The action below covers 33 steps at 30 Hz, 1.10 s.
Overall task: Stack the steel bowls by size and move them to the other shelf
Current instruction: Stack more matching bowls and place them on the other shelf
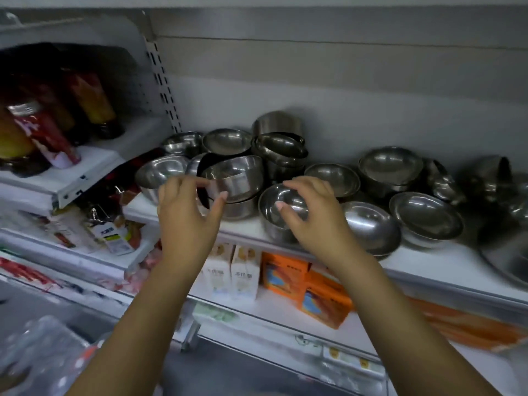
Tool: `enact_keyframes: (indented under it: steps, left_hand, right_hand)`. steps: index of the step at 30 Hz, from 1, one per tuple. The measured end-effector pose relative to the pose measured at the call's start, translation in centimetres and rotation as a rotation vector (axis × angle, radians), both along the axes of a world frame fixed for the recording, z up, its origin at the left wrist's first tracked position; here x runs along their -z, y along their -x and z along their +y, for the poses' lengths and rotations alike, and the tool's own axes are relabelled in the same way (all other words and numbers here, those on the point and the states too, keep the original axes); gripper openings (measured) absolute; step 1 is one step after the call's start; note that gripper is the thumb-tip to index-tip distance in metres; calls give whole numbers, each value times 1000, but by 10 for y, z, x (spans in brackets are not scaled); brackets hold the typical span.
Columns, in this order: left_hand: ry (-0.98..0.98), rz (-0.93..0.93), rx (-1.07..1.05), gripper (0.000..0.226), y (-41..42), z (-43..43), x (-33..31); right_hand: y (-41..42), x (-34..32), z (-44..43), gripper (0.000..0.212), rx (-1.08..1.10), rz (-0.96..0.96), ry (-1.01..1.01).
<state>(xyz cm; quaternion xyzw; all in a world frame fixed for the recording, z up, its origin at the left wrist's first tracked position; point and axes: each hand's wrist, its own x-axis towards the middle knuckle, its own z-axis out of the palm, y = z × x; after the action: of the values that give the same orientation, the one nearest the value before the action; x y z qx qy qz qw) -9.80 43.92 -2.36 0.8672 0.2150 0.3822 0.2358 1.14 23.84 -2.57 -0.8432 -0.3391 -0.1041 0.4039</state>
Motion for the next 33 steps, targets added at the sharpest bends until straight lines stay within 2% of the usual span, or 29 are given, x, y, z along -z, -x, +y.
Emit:
enact_keyframes:
  steps: [7,9,12,16,19,21,24,28,33]
  left_hand:
    - [229,25,-20,41,3,46,3]
    - [285,35,-10,45,0,56,3]
    - [314,38,-14,44,-3,64,4]
    - [299,-34,39,31,1,59,16]
    - [223,-113,121,18,6,49,30]
    - [102,-100,197,17,4,44,38]
    - [-104,-30,255,28,-5,42,43]
    - [-244,44,290,41,-19,38,43]
    - [-342,93,290,22,-31,43,52]
  right_hand:
    - [-13,-30,60,60,-179,98,252]
    - [-18,-33,68,52,-183,131,293]
    - [-21,-32,75,28,-173,145,243]
    - [-20,-30,73,14,-157,105,121]
    - [-15,-38,64,15,-119,75,41]
    - [-13,-42,54,19,-65,59,-5]
    - [-10,-40,33,17,9,55,-52]
    - [-1,-30,8,23,51,12,-124]
    - [9,-18,-8,27,119,3,-96]
